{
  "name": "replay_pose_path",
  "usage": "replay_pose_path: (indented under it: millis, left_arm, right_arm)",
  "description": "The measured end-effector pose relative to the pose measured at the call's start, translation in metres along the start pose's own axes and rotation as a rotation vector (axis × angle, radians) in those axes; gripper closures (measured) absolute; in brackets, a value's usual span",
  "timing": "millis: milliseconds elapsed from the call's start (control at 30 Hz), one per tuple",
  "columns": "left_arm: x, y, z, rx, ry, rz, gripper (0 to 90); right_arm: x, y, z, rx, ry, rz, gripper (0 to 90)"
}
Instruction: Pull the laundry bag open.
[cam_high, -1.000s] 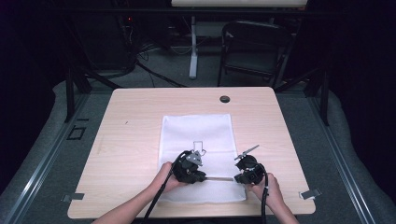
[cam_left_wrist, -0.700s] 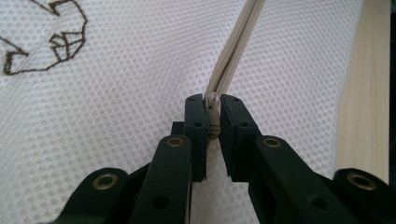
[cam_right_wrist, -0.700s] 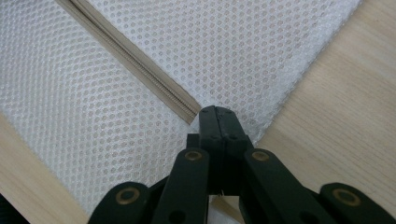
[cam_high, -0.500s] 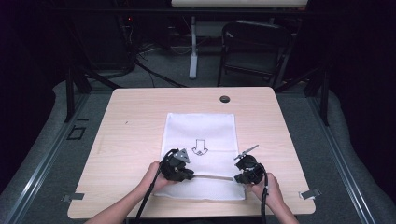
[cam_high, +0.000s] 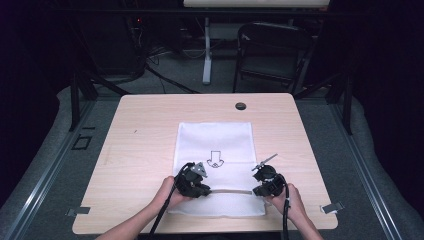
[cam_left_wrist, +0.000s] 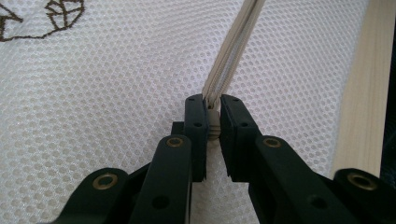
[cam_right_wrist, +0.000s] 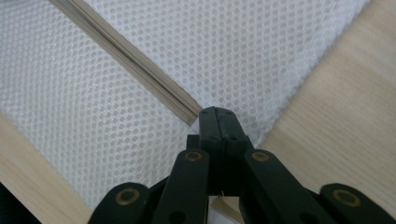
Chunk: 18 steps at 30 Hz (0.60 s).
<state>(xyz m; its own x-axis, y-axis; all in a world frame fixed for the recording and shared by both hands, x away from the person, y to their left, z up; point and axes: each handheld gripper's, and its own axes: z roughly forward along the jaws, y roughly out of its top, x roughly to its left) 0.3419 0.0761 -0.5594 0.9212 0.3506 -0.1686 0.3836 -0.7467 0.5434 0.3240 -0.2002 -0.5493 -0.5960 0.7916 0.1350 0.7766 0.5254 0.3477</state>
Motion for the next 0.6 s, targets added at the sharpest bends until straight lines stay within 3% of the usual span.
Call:
replay_pose_path:
  millis: [100,167,233,600]
  left_arm:
    - [-0.002,0.001,0.001,-0.019,0.018,-0.003,81.6]
    - [-0.003,0.001,0.002,-0.009,0.021,-0.007,81.6]
    - [-0.003,0.001,0.002,-0.008,0.023,-0.007,81.5]
    - [-0.004,-0.001,-0.005,-0.034,0.028,0.030,81.7]
  right_arm:
    - [0.009,0.004,-0.001,-0.043,-0.006,-0.027,90.0]
    - [0.014,0.006,0.003,-0.031,0.007,-0.037,90.0]
    - [0.017,0.006,0.008,-0.026,-0.017,-0.044,90.0]
    - [0.014,0.005,0.006,-0.004,0.000,-0.049,90.0]
